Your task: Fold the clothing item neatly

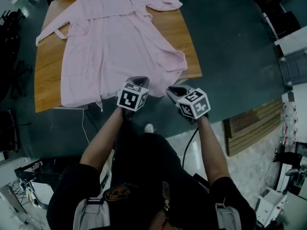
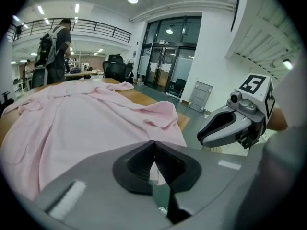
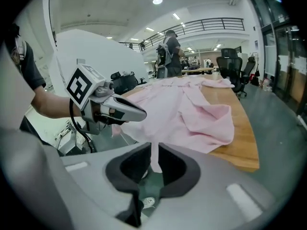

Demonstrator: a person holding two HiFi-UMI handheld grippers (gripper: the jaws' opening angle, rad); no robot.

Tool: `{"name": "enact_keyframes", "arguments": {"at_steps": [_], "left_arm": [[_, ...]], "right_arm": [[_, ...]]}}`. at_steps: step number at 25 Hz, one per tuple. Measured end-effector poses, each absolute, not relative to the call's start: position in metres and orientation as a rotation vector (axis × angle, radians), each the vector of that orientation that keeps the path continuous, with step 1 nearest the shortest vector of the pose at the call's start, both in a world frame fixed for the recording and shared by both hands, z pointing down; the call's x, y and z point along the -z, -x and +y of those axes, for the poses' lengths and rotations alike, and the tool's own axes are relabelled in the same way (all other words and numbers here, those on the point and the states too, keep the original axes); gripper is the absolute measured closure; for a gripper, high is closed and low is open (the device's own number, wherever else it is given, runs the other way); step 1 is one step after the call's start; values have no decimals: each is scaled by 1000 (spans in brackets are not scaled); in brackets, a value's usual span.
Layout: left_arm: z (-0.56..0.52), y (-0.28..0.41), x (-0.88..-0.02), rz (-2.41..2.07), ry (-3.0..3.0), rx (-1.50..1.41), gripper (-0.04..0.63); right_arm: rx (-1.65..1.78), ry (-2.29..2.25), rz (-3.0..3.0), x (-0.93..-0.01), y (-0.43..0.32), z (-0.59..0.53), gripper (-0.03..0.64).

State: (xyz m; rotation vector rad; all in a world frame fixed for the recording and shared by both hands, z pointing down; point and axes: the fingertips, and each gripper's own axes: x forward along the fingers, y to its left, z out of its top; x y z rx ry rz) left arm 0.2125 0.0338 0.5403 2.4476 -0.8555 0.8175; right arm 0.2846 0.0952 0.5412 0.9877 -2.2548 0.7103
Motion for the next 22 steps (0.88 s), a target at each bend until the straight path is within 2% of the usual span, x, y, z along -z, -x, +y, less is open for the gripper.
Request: {"name": "enact_keyframes", "arguments": {"at_steps": [5, 12, 17, 21, 22], "left_arm": [[-4, -248, -527, -764, -2633, -903, 566], [-36, -287, -543, -522, -2766, -1115, 474], [-30, -304, -560, -208, -2841, -1271, 368], [-29, -310, -575, -26, -2848, -1418, 365], [-33, -310, -577, -33, -2847, -1437, 394]], "right_arm": [[-721, -1083, -2249, -532, -292, 79, 581], [-796, -1250, -2232, -530, -299, 64, 581], [-869, -1393, -2186, -534, -305, 58, 581], [-932, -1483, -2145, -541, -306, 61, 581], [-944, -1500, -2136, -543, -306, 62, 581]]}}
